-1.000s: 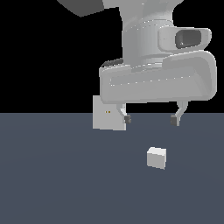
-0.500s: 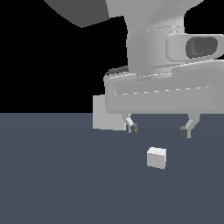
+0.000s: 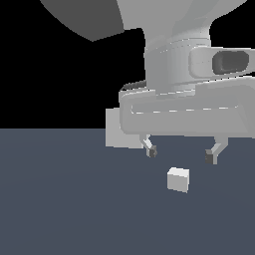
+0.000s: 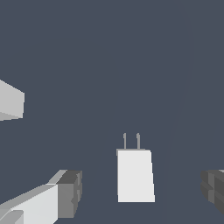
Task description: Plug the charger into the wall socket.
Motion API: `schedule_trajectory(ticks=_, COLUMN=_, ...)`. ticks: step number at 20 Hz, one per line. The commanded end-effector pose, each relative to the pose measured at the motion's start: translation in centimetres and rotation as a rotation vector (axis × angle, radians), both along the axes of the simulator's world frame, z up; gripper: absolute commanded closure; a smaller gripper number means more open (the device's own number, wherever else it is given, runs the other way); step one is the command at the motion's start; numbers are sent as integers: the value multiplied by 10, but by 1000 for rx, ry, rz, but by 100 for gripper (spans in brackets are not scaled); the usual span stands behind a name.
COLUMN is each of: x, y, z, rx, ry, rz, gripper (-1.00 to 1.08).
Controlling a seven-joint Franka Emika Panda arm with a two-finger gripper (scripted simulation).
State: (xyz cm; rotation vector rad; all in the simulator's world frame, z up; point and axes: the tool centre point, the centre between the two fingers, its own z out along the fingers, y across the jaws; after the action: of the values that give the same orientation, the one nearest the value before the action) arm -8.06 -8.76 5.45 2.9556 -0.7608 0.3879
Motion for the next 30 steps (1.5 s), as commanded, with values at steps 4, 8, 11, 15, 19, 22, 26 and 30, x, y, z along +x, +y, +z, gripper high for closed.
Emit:
schedule_trajectory(ticks=4, x=-1, y=0, z=-23, rx=1, ry=0, rz=-1, gripper=-92)
schedule_trajectory(ticks=8, x=-1, y=0, z=-37, rx=1, ry=0, rz=-3, gripper=-92)
schedule_trajectory(ticks=11, x=-1, y=0, z=-42, rx=1, ry=0, rz=-3, gripper=-92)
schedule_trajectory(ticks=15, x=-1, y=0, z=-43, rx=1, ry=0, rz=-3, gripper=108)
schedule_trajectory(ticks=19, x=-1, y=0, z=-43, rx=1, ry=0, rz=-3, gripper=108)
schedule_trajectory(ticks=22, x=-1, y=0, z=-43, rx=1, ry=0, rz=-3, gripper=108)
schedule_trajectory(ticks=26, x=0, y=1, z=-42, rx=1, ry=-1, rz=-2, gripper=108)
schedule_trajectory(ticks=30, x=2, y=9, z=-36, rx=1, ry=-1, rz=6, gripper=108)
